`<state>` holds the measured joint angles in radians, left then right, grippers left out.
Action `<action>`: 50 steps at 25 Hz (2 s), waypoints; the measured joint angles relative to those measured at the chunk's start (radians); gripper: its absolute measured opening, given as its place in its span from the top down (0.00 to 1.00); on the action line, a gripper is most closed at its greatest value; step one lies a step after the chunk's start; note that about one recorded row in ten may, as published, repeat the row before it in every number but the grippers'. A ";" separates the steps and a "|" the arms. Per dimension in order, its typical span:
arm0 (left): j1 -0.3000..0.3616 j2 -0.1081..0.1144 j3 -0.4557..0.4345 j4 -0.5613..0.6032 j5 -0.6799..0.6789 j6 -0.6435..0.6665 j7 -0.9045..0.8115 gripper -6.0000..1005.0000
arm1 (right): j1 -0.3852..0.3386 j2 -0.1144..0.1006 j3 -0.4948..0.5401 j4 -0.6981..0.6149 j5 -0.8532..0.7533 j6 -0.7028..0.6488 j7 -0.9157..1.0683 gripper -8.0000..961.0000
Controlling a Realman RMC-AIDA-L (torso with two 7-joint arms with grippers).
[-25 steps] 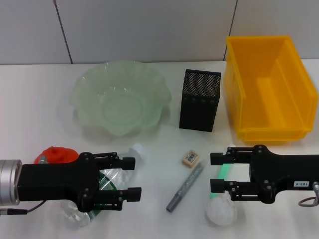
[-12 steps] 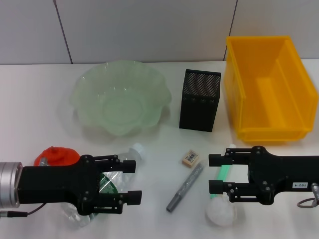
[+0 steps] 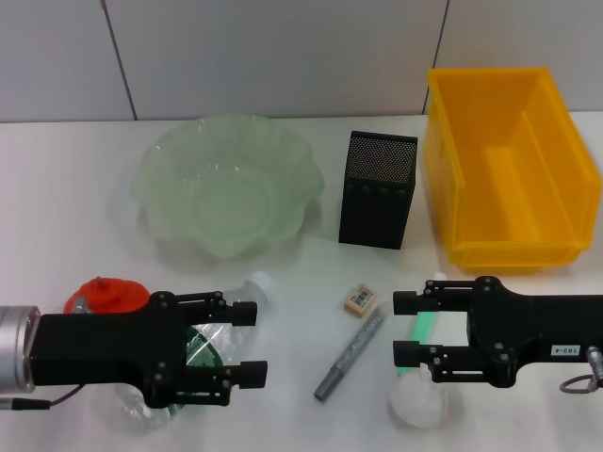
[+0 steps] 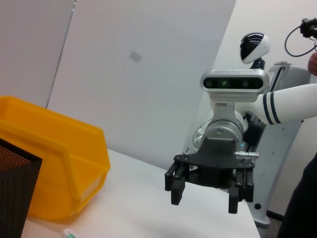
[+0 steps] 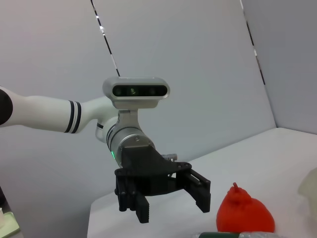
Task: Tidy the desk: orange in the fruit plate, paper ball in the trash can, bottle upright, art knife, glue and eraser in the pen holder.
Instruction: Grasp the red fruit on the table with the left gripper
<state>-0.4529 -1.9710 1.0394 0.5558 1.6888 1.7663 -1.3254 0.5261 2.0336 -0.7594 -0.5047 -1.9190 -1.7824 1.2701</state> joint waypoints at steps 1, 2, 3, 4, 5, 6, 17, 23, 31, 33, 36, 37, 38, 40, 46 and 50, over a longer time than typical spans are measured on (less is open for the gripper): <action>0.000 0.000 0.000 0.000 0.000 0.000 0.000 0.23 | 0.000 0.001 0.000 0.000 0.000 0.000 0.000 0.32; -0.001 0.004 -0.004 0.006 0.000 0.002 -0.004 0.23 | 0.000 0.001 0.000 -0.001 0.000 0.000 0.000 0.32; -0.001 0.004 -0.004 0.006 0.000 0.002 -0.004 0.23 | 0.000 0.001 0.000 -0.002 0.000 0.000 0.000 0.32; -0.001 0.016 -0.023 0.033 0.000 0.003 -0.030 0.23 | 0.000 0.001 0.000 -0.002 0.000 0.000 0.000 0.32; 0.000 0.027 -0.044 0.056 0.000 0.002 -0.056 0.23 | 0.000 0.001 0.000 -0.003 0.000 0.000 0.001 0.32; 0.000 0.027 -0.044 0.056 0.000 0.002 -0.056 0.23 | 0.000 0.001 0.002 -0.005 0.000 0.000 0.001 0.32; 0.022 0.070 -0.304 0.160 0.234 -0.073 -0.081 0.25 | 0.010 0.000 0.002 -0.008 0.006 -0.004 0.004 0.32; 0.040 0.053 -0.332 0.152 0.337 -0.220 -0.037 0.27 | 0.025 0.000 0.002 -0.004 0.004 -0.007 0.008 0.32; 0.045 0.031 -0.332 0.147 0.408 -0.322 -0.021 0.29 | 0.027 0.000 0.002 -0.003 0.003 -0.008 0.009 0.32; 0.045 0.029 -0.332 0.145 0.410 -0.332 -0.016 0.30 | 0.027 0.000 0.002 -0.003 0.003 -0.008 0.009 0.32; 0.044 0.027 -0.333 0.132 0.411 -0.350 -0.011 0.30 | 0.028 0.000 0.002 -0.003 0.003 -0.008 0.009 0.32; 0.042 0.027 -0.333 0.127 0.411 -0.354 -0.010 0.31 | 0.028 0.000 0.002 -0.003 0.003 -0.008 0.009 0.32; 0.040 0.027 -0.333 0.123 0.411 -0.356 -0.009 0.31 | 0.028 0.000 0.002 -0.003 0.003 -0.008 0.009 0.32; 0.038 0.028 -0.332 0.121 0.411 -0.357 -0.006 0.32 | 0.028 0.000 0.003 -0.003 0.003 -0.008 0.009 0.32; 0.028 0.038 -0.330 0.109 0.417 -0.354 -0.007 0.36 | 0.028 -0.001 0.002 -0.004 0.003 -0.006 0.009 0.32; 0.028 0.038 -0.330 0.108 0.417 -0.353 -0.007 0.47 | 0.028 -0.001 0.002 -0.005 0.003 -0.005 0.009 0.32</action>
<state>-0.4248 -1.9329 0.7091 0.6642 2.1061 1.4138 -1.3321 0.5544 2.0325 -0.7573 -0.5095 -1.9159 -1.7875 1.2794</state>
